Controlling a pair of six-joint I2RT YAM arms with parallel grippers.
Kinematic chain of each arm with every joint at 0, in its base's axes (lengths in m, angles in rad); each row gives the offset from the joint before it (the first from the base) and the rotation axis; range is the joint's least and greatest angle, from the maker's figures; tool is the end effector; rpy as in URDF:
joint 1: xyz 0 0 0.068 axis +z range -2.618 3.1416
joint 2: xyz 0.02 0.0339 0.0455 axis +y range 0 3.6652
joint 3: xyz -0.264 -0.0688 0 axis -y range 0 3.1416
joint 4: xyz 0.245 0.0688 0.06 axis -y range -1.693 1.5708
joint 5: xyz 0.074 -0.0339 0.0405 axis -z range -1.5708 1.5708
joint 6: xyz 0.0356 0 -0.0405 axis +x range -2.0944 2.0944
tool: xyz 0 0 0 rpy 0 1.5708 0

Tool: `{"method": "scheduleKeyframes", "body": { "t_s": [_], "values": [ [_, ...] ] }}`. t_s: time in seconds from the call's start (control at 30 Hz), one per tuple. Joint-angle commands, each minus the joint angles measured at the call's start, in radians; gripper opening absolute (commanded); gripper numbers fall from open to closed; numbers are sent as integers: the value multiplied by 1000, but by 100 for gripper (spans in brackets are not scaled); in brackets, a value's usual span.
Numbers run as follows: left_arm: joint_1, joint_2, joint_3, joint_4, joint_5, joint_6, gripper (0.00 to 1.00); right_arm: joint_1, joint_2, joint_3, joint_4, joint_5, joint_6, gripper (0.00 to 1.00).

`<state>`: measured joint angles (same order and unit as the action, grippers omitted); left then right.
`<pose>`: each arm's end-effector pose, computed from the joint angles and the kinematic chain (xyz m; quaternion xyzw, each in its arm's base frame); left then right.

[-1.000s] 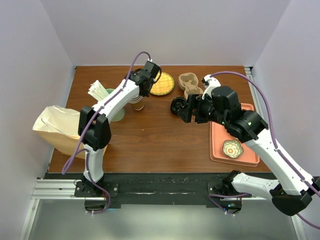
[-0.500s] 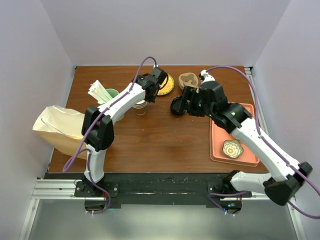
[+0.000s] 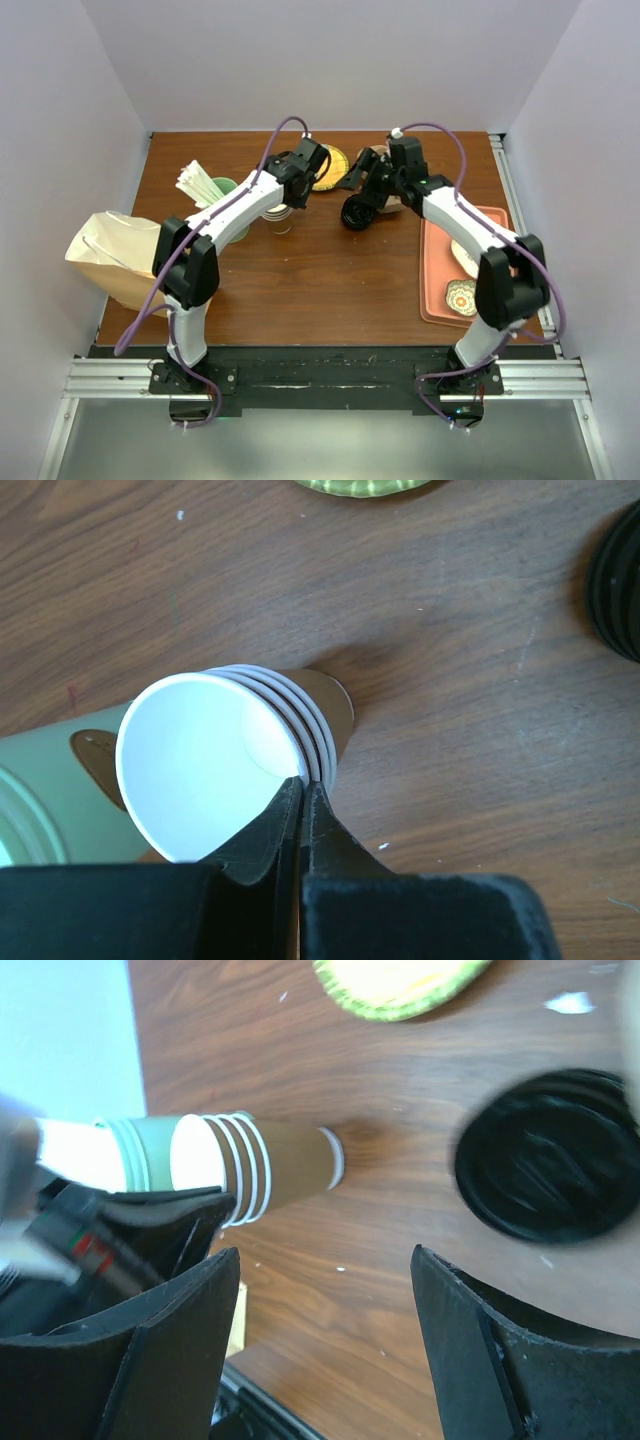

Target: Pack the takeout coffee

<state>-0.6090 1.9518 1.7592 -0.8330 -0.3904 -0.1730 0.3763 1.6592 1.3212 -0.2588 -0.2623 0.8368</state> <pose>0.3568 -0.2323 0.2791 0.1533 0.9337 0.0720 0.3154 0.3537 0.1497 0.2909 0.1404 0.8670 0.3594 0.3153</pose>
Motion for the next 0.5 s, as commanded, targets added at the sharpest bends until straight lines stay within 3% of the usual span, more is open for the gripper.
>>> {"method": "scheduleKeyframes", "body": {
  "t_s": [0.0, 0.17, 0.47],
  "values": [
    [5, -54, 34, 5, -103, 7, 0, 6, 133, 85, 159, -192, 10, 73],
    [5, -62, 43, -17, -102, -5, 0, 10, 250, 114, 283, -288, 82, 72],
    [3, -93, 33, 37, -16, -5, 0, 39, 390, 219, 332, -383, 117, 67]
  ]
}}
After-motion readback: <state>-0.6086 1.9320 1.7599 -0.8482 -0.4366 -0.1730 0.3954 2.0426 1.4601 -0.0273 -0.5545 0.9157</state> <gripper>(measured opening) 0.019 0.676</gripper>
